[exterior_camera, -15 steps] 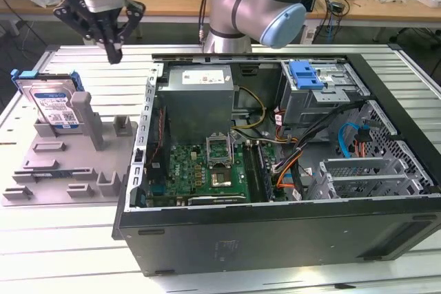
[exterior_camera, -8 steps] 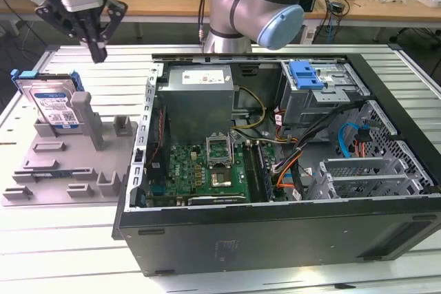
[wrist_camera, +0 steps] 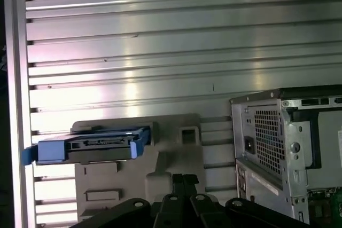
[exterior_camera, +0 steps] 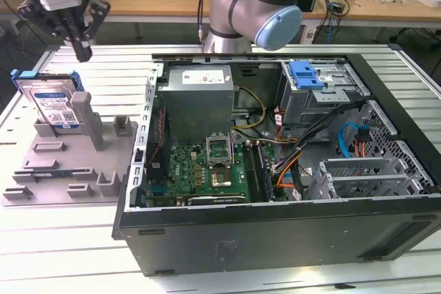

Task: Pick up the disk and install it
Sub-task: 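Reach for the disk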

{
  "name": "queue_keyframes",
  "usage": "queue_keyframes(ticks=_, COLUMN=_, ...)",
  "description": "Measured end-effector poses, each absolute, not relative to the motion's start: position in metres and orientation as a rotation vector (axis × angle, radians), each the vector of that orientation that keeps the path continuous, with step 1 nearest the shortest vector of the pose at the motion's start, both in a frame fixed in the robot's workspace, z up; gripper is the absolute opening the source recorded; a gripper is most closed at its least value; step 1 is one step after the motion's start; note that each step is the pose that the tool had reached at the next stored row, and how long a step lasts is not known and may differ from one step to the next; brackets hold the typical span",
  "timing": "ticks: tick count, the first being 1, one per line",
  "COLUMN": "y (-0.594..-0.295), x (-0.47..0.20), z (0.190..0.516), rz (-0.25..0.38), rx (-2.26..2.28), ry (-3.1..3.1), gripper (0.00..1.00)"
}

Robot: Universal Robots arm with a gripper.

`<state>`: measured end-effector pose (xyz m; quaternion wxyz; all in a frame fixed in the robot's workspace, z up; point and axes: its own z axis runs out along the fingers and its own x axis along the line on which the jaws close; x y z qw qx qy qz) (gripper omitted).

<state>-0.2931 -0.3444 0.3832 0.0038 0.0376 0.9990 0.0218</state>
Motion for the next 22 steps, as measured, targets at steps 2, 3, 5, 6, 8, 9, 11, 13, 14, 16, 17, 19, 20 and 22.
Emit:
queue_keyframes(ticks=2, y=-0.343, x=-0.300, z=0.383, rz=0.068, rx=0.118, ry=3.131, gripper=0.11)
queue_keyframes(ticks=3, y=-0.342, x=-0.304, z=0.383, rz=0.068, rx=0.118, ry=3.131, gripper=0.11)
queue_keyframes(ticks=5, y=-0.340, x=-0.313, z=0.382, rz=0.068, rx=0.118, ry=3.131, gripper=0.11)
queue_keyframes(ticks=6, y=-0.339, x=-0.316, z=0.382, rz=0.068, rx=0.118, ry=3.132, gripper=0.11)
queue_keyframes(ticks=8, y=-0.337, x=-0.324, z=0.382, rz=0.068, rx=0.118, ry=3.132, gripper=0.11)
queue_keyframes(ticks=9, y=-0.336, x=-0.328, z=0.382, rz=0.068, rx=0.118, ry=3.132, gripper=0.11)
queue_keyframes(ticks=11, y=-0.335, x=-0.334, z=0.382, rz=0.068, rx=0.118, ry=3.132, gripper=0.11)
queue_keyframes(ticks=13, y=-0.333, x=-0.340, z=0.381, rz=0.068, rx=0.118, ry=3.132, gripper=0.11)
queue_keyframes(ticks=14, y=-0.331, x=-0.343, z=0.381, rz=0.068, rx=0.118, ry=3.132, gripper=0.11)
queue_keyframes(ticks=16, y=-0.329, x=-0.350, z=0.381, rz=0.068, rx=0.118, ry=3.132, gripper=0.11)
queue_keyframes(ticks=17, y=-0.328, x=-0.353, z=0.381, rz=0.068, rx=0.118, ry=3.132, gripper=0.11)
queue_keyframes(ticks=19, y=-0.325, x=-0.358, z=0.380, rz=0.068, rx=0.119, ry=3.132, gripper=0.11)
queue_keyframes(ticks=20, y=-0.323, x=-0.361, z=0.380, rz=0.068, rx=0.119, ry=3.132, gripper=0.11)
queue_keyframes(ticks=22, y=-0.321, x=-0.365, z=0.380, rz=0.068, rx=0.118, ry=3.132, gripper=0.11)
